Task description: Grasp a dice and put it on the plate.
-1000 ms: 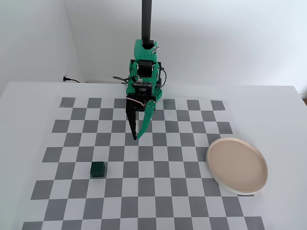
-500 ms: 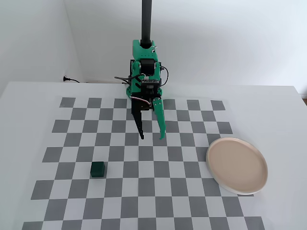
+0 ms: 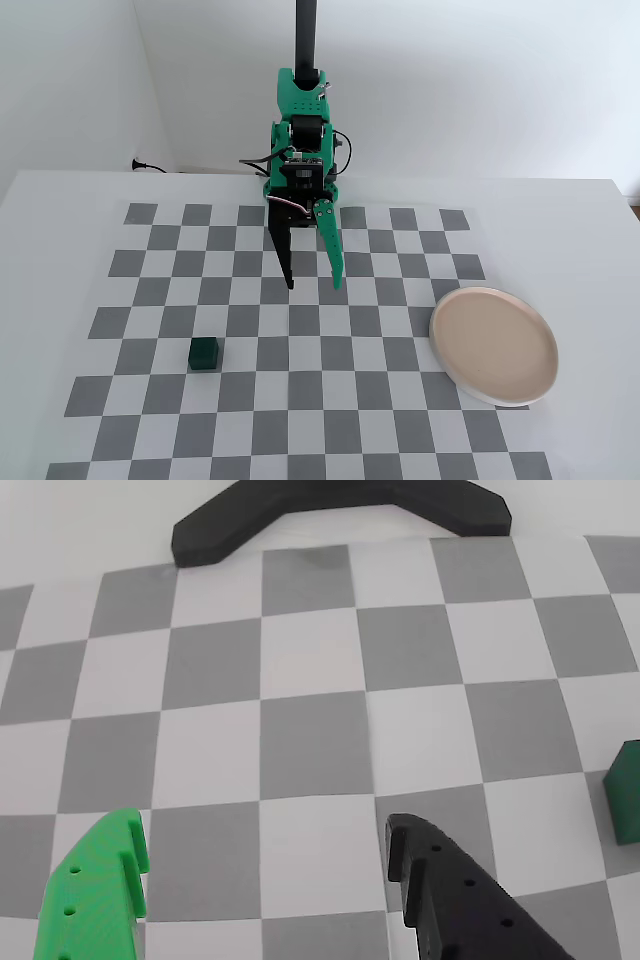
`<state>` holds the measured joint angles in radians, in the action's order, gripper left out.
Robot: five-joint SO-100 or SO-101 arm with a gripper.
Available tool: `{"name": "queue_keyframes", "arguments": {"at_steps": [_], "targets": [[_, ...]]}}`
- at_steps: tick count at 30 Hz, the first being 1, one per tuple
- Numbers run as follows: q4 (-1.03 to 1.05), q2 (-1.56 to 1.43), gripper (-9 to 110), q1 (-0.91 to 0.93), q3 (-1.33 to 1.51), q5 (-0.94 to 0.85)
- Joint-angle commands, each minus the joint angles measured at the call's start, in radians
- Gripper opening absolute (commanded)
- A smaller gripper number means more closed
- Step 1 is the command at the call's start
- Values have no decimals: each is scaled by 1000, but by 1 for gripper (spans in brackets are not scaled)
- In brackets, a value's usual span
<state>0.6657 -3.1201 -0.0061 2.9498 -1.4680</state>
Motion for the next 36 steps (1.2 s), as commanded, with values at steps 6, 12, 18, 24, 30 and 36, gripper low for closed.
{"name": "queue_keyframes", "arguments": {"at_steps": [6, 12, 18, 24, 30, 36], "targets": [[-91, 149, 20, 69, -175, 3], [-150, 341, 20, 110, -293, 18], [-192, 479, 20, 167, -387, 41], [-225, 581, 20, 233, -437, 52], [-244, 611, 20, 308, -442, 55], [-308, 707, 20, 383, -446, 52]]}}
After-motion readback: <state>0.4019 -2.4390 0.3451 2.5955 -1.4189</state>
